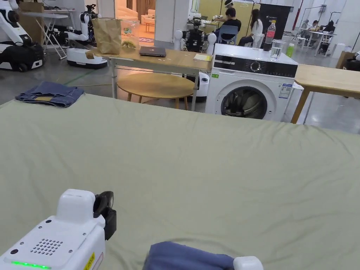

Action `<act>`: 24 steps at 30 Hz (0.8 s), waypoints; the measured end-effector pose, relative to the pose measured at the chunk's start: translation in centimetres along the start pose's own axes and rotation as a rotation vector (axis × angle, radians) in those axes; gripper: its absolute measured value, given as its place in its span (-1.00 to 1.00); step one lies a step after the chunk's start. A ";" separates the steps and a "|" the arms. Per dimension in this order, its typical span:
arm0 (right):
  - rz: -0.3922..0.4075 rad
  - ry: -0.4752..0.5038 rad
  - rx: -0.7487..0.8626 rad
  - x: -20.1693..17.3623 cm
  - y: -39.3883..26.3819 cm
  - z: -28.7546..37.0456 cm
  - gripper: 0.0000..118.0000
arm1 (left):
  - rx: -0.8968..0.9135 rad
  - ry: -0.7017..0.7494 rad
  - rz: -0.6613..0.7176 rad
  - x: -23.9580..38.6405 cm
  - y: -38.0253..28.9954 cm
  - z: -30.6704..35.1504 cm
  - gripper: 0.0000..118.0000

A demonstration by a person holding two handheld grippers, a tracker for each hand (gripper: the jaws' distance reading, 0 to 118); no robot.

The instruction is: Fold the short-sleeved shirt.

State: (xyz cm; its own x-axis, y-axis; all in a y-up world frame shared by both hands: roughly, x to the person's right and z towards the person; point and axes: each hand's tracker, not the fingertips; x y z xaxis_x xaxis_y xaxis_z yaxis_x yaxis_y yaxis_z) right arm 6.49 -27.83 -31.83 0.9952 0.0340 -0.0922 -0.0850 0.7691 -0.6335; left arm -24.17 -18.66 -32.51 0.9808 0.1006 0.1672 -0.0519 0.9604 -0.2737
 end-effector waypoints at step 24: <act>-0.025 -0.017 0.001 0.7 -0.2 -0.2 -1.00 | -0.821 -0.766 0.740 -6.4 -9.7 -8.9 0.29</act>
State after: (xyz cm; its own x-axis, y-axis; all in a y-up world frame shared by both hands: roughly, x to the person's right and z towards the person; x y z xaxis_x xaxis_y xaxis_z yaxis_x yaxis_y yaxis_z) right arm 7.21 -28.14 -31.93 0.9977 0.0253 -0.0631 -0.0596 0.7702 -0.6350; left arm -28.22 -30.93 -39.39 0.4061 0.9024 0.1441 -0.1288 0.2126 -0.9686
